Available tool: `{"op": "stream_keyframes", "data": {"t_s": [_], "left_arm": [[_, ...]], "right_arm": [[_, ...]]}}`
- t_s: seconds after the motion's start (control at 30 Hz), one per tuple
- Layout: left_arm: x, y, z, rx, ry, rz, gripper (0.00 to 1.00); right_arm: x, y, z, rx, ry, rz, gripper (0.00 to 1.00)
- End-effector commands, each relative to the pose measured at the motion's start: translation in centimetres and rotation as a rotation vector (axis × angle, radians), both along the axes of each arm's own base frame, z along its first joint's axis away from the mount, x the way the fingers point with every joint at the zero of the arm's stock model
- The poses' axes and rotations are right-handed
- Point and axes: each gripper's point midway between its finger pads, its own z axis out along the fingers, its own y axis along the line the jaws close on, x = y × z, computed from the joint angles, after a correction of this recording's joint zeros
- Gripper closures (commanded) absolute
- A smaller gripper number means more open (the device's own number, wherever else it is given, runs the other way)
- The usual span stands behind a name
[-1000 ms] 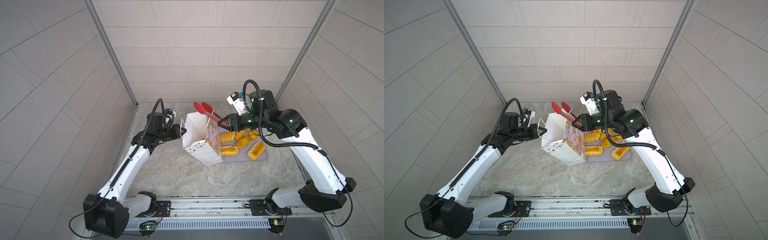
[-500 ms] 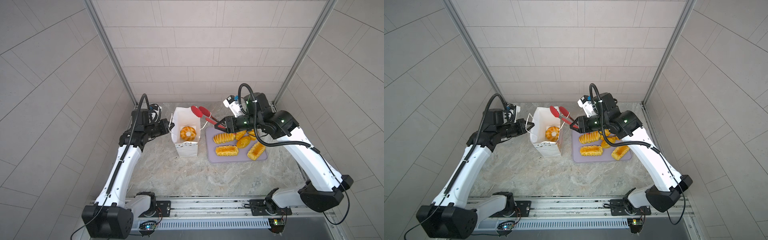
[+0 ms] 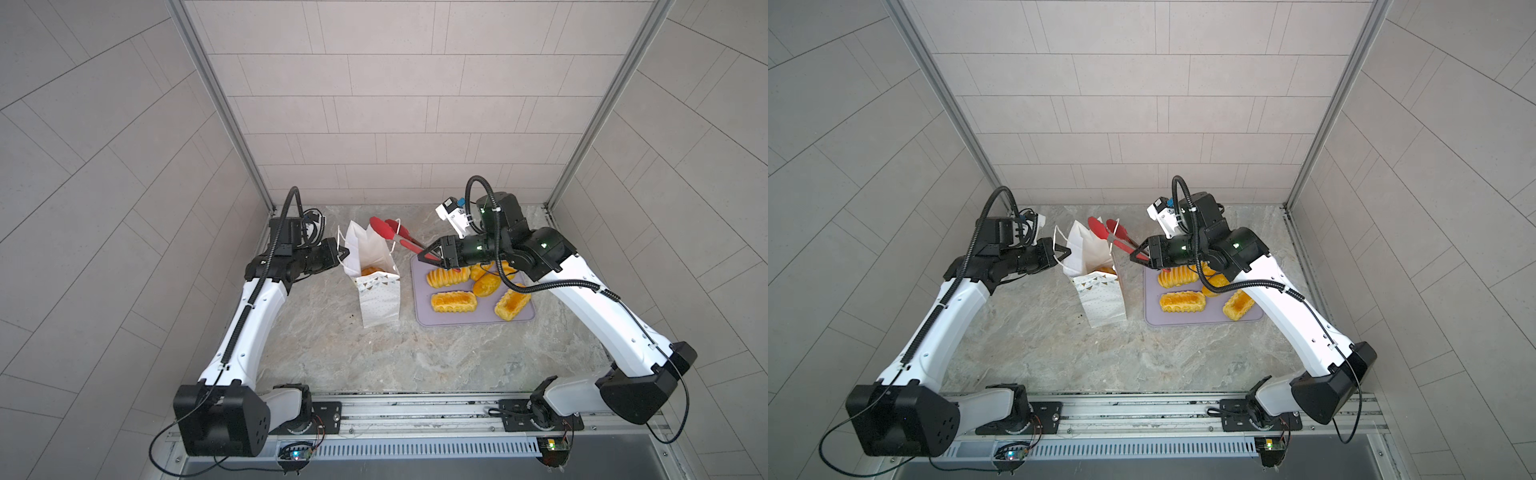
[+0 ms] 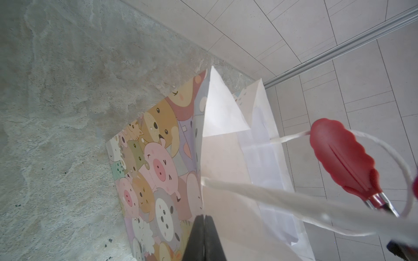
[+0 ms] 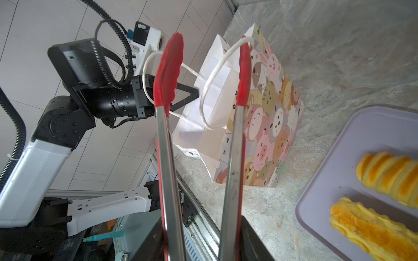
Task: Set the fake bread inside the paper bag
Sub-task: 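Raise the empty tongs out of the bag while the left gripper holds the bag edge, then swing the tongs with the right gripper over the bread tray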
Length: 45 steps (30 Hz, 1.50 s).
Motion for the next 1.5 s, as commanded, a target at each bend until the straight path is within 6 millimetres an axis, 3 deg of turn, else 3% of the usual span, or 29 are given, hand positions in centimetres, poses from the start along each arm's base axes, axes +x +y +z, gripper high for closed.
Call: {"op": "stream_keyframes", "data": {"t_s": [0.0,0.17,0.57,0.8,1.07,1.13,1.27,1.47], "left_arm": [[-0.2,0.5,-0.6,0.012,0.023,0.01,1.0],[-0.1,0.7,-0.3,0.01,0.016,0.013,1.0],[0.1,0.8,-0.1,0.012,0.016,0.015,1.0],[0.1,0.8,0.2,0.011,0.011,0.012,1.0],[0.3,0.9,0.6,0.026,0.02,0.012,1.0],[0.3,1.0,0.7,0.026,0.023,0.017,0.9],[-0.1,1.5,1.3,0.029,0.016,0.04,0.53],[-1.4,2.1,2.2,0.046,0.004,0.065,0.47]], "right_arm": [[-0.2,-0.4,1.1,0.01,-0.039,0.005,0.53],[-0.7,-2.2,-0.2,-0.066,-0.03,-0.008,0.53],[-3.2,-4.2,0.5,-0.071,-0.054,0.021,0.53],[-3.6,-4.9,-0.2,-0.084,-0.036,0.025,0.53],[-4.4,-7.7,-0.2,-0.094,-0.037,-0.025,0.53],[-4.7,-8.5,-0.3,-0.101,-0.032,-0.039,0.53],[-5.4,-9.9,-0.7,-0.122,-0.023,-0.068,0.53],[-5.9,-11.0,-1.7,-0.173,-0.011,-0.08,0.53]]}}
